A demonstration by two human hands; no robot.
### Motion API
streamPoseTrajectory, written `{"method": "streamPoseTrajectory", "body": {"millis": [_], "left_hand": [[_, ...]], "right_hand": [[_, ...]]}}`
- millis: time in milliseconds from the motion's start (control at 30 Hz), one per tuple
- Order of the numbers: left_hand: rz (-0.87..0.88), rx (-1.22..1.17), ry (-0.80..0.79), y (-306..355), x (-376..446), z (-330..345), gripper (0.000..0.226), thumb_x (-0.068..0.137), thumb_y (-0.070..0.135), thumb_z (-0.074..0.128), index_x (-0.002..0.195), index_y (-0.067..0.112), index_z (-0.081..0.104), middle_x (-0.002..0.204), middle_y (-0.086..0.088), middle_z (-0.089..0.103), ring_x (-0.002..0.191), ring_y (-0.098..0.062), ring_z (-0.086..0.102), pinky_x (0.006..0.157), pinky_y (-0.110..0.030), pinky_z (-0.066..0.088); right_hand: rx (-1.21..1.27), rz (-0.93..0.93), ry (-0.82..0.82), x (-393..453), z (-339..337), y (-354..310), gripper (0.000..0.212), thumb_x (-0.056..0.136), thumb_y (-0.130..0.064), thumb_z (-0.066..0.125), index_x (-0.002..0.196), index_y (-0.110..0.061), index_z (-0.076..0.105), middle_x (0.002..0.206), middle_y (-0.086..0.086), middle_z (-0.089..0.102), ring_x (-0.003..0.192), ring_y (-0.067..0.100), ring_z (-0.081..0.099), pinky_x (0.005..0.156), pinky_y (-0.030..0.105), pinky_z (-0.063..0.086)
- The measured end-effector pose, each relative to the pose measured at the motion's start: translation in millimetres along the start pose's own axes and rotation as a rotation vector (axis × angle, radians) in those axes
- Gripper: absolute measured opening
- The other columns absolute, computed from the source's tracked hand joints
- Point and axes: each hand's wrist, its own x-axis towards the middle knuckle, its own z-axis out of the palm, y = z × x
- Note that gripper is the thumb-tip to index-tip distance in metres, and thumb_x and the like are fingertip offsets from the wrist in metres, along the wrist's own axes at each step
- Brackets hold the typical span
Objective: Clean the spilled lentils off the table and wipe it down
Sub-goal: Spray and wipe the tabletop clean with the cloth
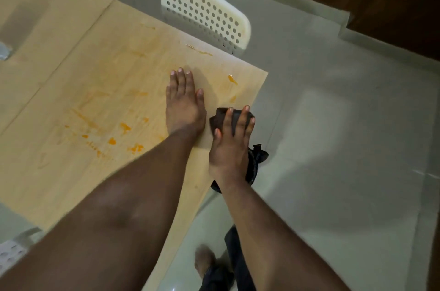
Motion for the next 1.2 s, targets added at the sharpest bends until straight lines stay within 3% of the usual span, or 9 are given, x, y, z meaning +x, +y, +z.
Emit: {"method": "streamPoseTrajectory", "body": {"millis": [167, 267, 400, 567, 667, 733, 800, 1000, 1200], "left_hand": [[-0.020, 0.063, 0.001, 5.4, 3.9, 5.5, 0.067, 0.112, 0.043, 0.028, 0.169, 0.012, 0.012, 0.177, -0.008, 0.007, 0.163, -0.023, -0.002, 0.132, -0.041, 0.003], [-0.026, 0.088, -0.015, 6.6, 2.9, 7.0, 0.068, 0.112, 0.047, 0.025, 0.169, 0.014, 0.010, 0.177, -0.006, 0.004, 0.163, -0.021, -0.005, 0.132, -0.040, 0.001], [-0.048, 0.098, -0.020, 7.1, 1.1, 3.5, 0.068, 0.112, 0.049, 0.023, 0.169, 0.015, 0.009, 0.177, -0.005, 0.002, 0.163, -0.019, -0.006, 0.132, -0.039, 0.001], [-0.062, 0.086, -0.017, 9.8, 4.0, 3.7, 0.066, 0.113, 0.046, 0.027, 0.169, 0.014, 0.012, 0.177, -0.006, 0.004, 0.163, -0.020, -0.003, 0.132, -0.039, 0.002], [-0.062, 0.079, -0.016, 11.0, 5.5, 4.1, 0.066, 0.113, 0.047, 0.027, 0.169, 0.014, 0.013, 0.177, -0.006, 0.005, 0.163, -0.020, -0.003, 0.132, -0.040, 0.003], [-0.056, 0.082, -0.016, 8.4, 5.1, 5.7, 0.067, 0.113, 0.048, 0.026, 0.169, 0.014, 0.012, 0.177, -0.006, 0.004, 0.163, -0.020, -0.004, 0.132, -0.040, 0.003], [-0.058, 0.096, -0.022, 7.3, 4.0, 8.2, 0.068, 0.113, 0.050, 0.023, 0.169, 0.015, 0.009, 0.177, -0.006, 0.001, 0.163, -0.019, -0.006, 0.132, -0.040, 0.002], [-0.052, 0.095, -0.023, 3.2, 2.5, 7.8, 0.069, 0.112, 0.049, 0.023, 0.169, 0.013, 0.007, 0.177, -0.007, -0.001, 0.163, -0.020, -0.008, 0.132, -0.041, 0.003], [-0.064, 0.084, -0.012, 2.3, 3.1, 8.4, 0.070, 0.112, 0.048, 0.025, 0.169, 0.012, 0.005, 0.177, -0.006, -0.002, 0.163, -0.019, -0.009, 0.133, -0.041, 0.005]], "right_hand": [[0.002, -0.007, 0.052, 107.9, -21.2, 17.1, 0.064, 0.111, -0.035, 0.038, 0.169, -0.022, 0.013, 0.176, 0.010, -0.011, 0.161, 0.041, -0.007, 0.126, 0.054, 0.028], [-0.034, 0.035, 0.021, 161.8, -40.1, 20.7, 0.063, 0.112, -0.038, 0.035, 0.169, -0.025, 0.011, 0.176, 0.007, -0.013, 0.161, 0.038, -0.010, 0.120, 0.056, 0.038], [-0.115, -0.014, 0.006, 124.1, -34.9, 15.0, 0.066, 0.111, -0.038, 0.034, 0.169, -0.021, 0.006, 0.175, 0.010, -0.012, 0.160, 0.041, -0.014, 0.122, 0.061, 0.033], [-0.116, -0.108, -0.045, 51.5, -20.9, 15.5, 0.067, 0.111, -0.037, 0.034, 0.169, -0.016, 0.008, 0.175, 0.013, -0.013, 0.159, 0.042, -0.018, 0.125, 0.044, 0.003], [-0.083, -0.082, -0.038, 92.5, -30.2, 16.9, 0.066, 0.111, -0.035, 0.037, 0.169, -0.017, 0.011, 0.175, 0.013, -0.010, 0.160, 0.042, -0.013, 0.123, 0.046, 0.017], [-0.102, -0.008, -0.041, 138.3, -40.9, 17.4, 0.065, 0.111, -0.036, 0.037, 0.169, -0.020, 0.011, 0.176, 0.011, -0.010, 0.160, 0.041, -0.011, 0.120, 0.057, 0.032], [-0.116, 0.016, -0.085, 173.9, -53.0, 20.5, 0.064, 0.112, -0.038, 0.034, 0.169, -0.023, 0.009, 0.176, 0.008, -0.008, 0.160, 0.040, -0.012, 0.115, 0.066, 0.035], [-0.434, -0.349, -0.054, 160.7, -67.4, 37.0, 0.061, 0.112, -0.036, 0.032, 0.167, -0.014, 0.018, 0.174, 0.013, 0.015, 0.161, 0.039, 0.004, 0.127, 0.056, 0.024], [-0.502, -0.714, -0.225, 144.9, -77.0, 50.3, 0.060, 0.113, -0.040, 0.026, 0.168, -0.020, 0.017, 0.176, 0.003, 0.009, 0.163, 0.025, -0.002, 0.130, 0.050, 0.017]]}}
